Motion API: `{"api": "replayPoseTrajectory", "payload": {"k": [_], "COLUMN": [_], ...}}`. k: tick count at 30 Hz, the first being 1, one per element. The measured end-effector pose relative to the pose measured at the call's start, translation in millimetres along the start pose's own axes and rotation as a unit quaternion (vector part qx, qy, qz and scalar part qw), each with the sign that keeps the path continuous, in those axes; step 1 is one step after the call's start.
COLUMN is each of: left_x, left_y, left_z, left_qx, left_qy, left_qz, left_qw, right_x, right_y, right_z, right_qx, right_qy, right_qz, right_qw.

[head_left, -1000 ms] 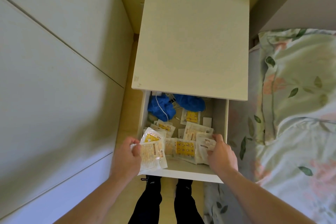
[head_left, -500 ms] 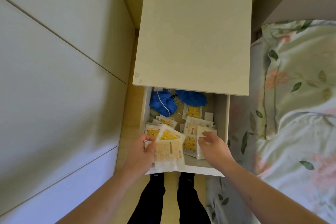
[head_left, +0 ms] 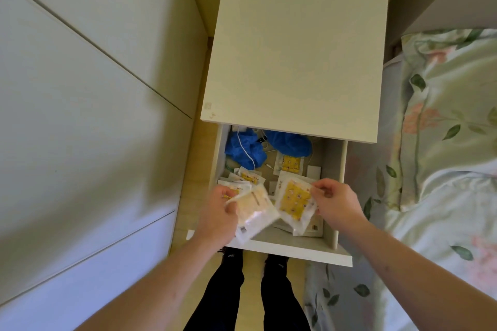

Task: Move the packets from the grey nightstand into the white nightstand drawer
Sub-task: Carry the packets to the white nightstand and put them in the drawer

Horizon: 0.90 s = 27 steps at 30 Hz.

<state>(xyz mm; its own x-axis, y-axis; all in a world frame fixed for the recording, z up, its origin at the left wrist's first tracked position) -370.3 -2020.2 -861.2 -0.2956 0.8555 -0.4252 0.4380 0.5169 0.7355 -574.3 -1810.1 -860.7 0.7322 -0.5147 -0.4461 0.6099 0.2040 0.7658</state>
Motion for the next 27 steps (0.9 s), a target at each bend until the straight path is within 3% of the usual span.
{"api": "replayPoseTrajectory", "payload": {"k": [5, 10, 16, 21, 23, 27], "left_x": [-25.5, -15.0, 4.1, 9.3, 11.9, 25.5], "left_y": [-11.3, -15.2, -9.7, -6.9, -5.9, -5.0], "left_z": [10.3, 26.6, 28.9, 28.0, 23.6, 14.1], "left_qx": [0.004, 0.000, 0.029, 0.017, 0.019, 0.006], "left_qy": [-0.141, -0.209, -0.303, -0.347, -0.398, -0.543], "left_qz": [-0.069, -0.043, -0.014, 0.007, 0.012, 0.055], "left_qw": [0.988, 0.977, 0.952, 0.938, 0.917, 0.838], "right_x": [-16.3, -1.5, 12.6, 13.5, 18.9, 39.4], "right_y": [-13.0, -25.8, -23.9, -17.8, -13.6, -9.5], "right_z": [-4.4, -19.7, -24.7, -19.9, -18.6, -25.5], "right_qx": [-0.043, -0.038, -0.056, -0.051, -0.062, -0.088], "right_qy": [0.106, 0.212, 0.378, 0.386, 0.409, 0.465], "right_qz": [-0.025, 0.005, 0.015, 0.012, 0.021, 0.086], "right_qw": [0.993, 0.977, 0.924, 0.921, 0.910, 0.877]}}
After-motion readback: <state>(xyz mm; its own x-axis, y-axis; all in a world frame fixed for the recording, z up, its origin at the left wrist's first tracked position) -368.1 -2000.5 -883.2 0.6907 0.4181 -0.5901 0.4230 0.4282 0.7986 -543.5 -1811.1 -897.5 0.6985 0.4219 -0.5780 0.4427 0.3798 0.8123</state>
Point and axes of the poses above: each hand's wrist, its own y-axis away from the middle knuckle, its own x-axis out of the palm, z = x × y, the point moved 9 cm from there along -y, towards the middle knuckle, and after that the axes turned 1 degree about z, right-handed, at the moved point
